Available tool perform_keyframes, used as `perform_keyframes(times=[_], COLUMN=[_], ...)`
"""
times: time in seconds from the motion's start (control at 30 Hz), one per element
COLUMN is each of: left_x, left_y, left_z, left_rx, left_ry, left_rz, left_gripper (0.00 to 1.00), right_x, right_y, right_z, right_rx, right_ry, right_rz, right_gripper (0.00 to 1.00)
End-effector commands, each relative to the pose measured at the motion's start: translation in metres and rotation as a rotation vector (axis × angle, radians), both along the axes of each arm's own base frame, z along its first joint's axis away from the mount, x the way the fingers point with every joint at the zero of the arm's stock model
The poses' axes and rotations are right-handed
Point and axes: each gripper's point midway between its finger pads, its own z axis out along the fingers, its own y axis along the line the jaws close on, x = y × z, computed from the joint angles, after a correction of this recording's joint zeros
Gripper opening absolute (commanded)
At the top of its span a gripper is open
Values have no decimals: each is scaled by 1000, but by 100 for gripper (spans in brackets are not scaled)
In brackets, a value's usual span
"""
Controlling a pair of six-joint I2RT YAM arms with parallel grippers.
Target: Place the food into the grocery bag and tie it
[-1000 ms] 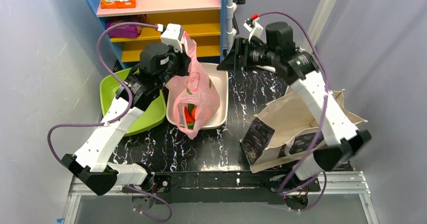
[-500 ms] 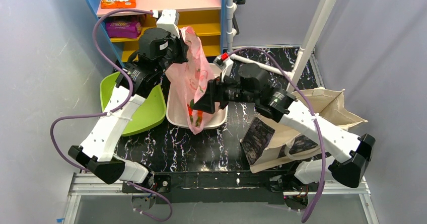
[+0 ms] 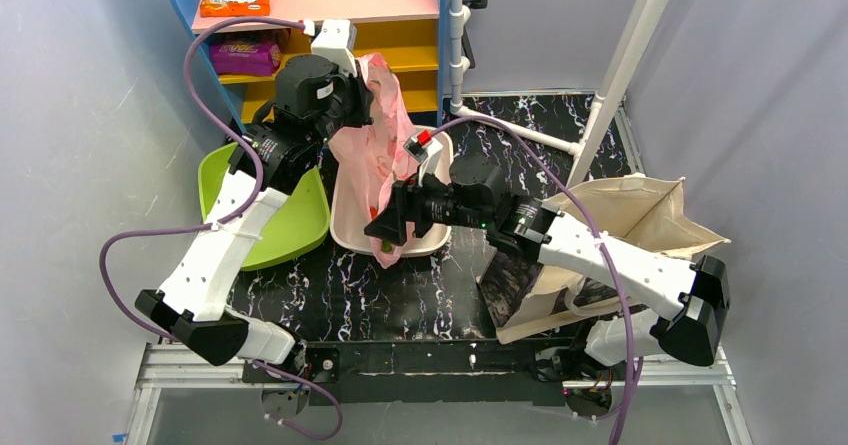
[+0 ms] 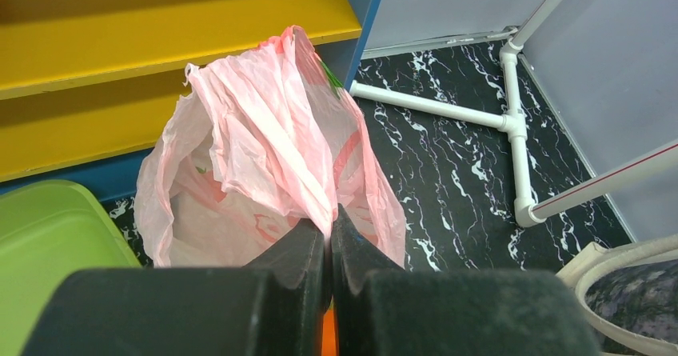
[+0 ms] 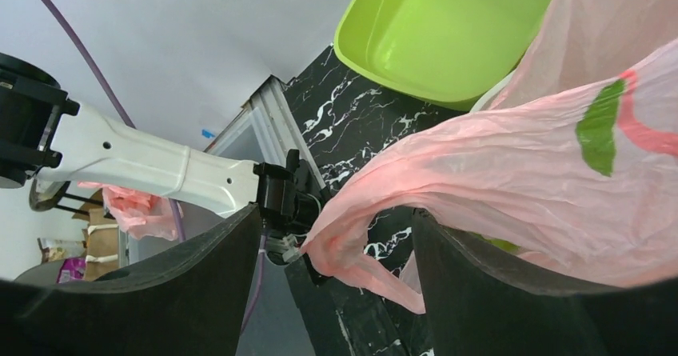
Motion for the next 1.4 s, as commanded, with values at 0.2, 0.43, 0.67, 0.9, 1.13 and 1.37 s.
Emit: perform_keyframes(times=[0.2, 0.43, 0.67, 0.9, 1.13, 1.37], left_x=[-5, -8, -32, -62, -80, -78], left_y=[11, 19, 32, 33, 23, 14], left_z=[14, 14, 23, 14, 14, 26], left_rx=[-15, 2, 8, -20, -42, -134], left_ry=[-36, -30, -9, 49, 53, 18], left_rz=[21, 37, 34, -29, -134, -144], left_gripper=[0, 0, 0, 0, 0, 0], right_x=[-15, -18, 8, 59, 97, 135], right_y=[23, 20, -24, -51, -39, -33], right_z=[-6, 2, 102, 134, 118, 145], right_rx=[98, 60, 55, 87, 55, 133], right_ry=[27, 45, -105, -83, -5, 29], right_rz=[10, 9, -64, -75, 66, 141], right_gripper=[63, 1, 1, 1, 1, 1])
